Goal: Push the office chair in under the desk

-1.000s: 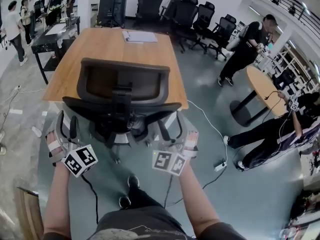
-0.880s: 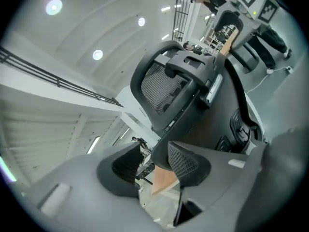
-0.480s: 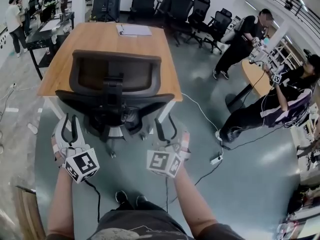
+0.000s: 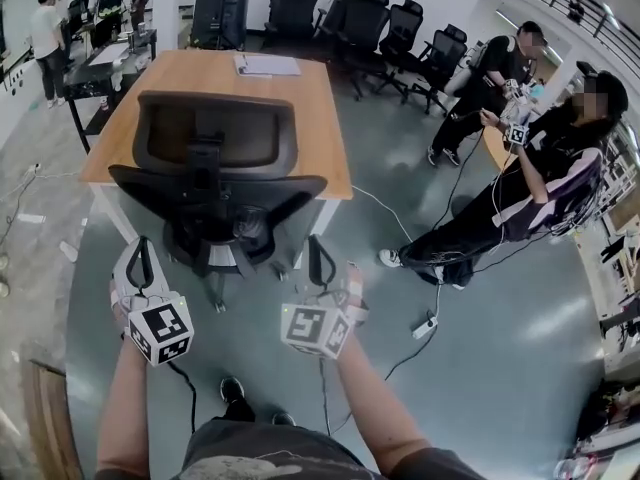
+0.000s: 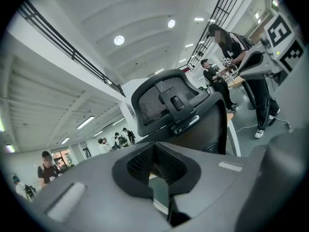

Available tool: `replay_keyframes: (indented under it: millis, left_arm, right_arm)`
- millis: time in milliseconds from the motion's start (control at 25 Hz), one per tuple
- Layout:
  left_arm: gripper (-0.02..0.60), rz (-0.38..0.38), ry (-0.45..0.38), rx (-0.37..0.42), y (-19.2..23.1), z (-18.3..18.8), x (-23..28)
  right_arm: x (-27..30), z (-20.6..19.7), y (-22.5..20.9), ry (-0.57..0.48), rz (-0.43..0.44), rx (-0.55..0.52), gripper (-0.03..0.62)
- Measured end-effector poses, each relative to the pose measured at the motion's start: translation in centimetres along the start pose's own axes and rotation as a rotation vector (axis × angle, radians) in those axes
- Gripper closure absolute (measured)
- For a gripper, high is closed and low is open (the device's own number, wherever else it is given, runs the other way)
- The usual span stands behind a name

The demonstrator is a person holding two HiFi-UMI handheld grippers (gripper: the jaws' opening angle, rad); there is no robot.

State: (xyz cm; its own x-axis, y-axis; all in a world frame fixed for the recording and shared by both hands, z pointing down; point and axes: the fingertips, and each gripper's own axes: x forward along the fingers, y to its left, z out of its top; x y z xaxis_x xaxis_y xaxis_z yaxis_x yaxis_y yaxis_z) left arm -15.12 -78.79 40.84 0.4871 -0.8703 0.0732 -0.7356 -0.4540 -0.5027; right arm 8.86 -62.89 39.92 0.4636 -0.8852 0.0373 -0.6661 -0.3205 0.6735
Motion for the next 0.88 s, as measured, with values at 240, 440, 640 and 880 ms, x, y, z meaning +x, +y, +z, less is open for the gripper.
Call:
replay_keyframes:
  millis: [240,440,640,880]
  left_arm:
    - [0.563,0.009,0.015,-0.039,-2.3,1.6,-5.5]
    - [0.562,0.021,0.025,-0.082,-4.0,2.8,-9.8]
    - [0.563,0.047,0.028,-0.132,-4.7,4.4,-14.5]
    - [0.563,0.055,0.034,-0.247,-3.5,5.6,-18.3]
  right_arm:
    - [-4.2,-1.3,-1.7,-0.020,0.028,0.031,0.602]
    - [-7.9,-2.1,-2.0,-0.040,0.066,0.051,0.603]
    - [-11.6,-1.5,-2.2,-0.088,0.113,0.100,0.603]
    - [-14.6,0.3,-1.6,-0.161,0.179,0.178,0.603]
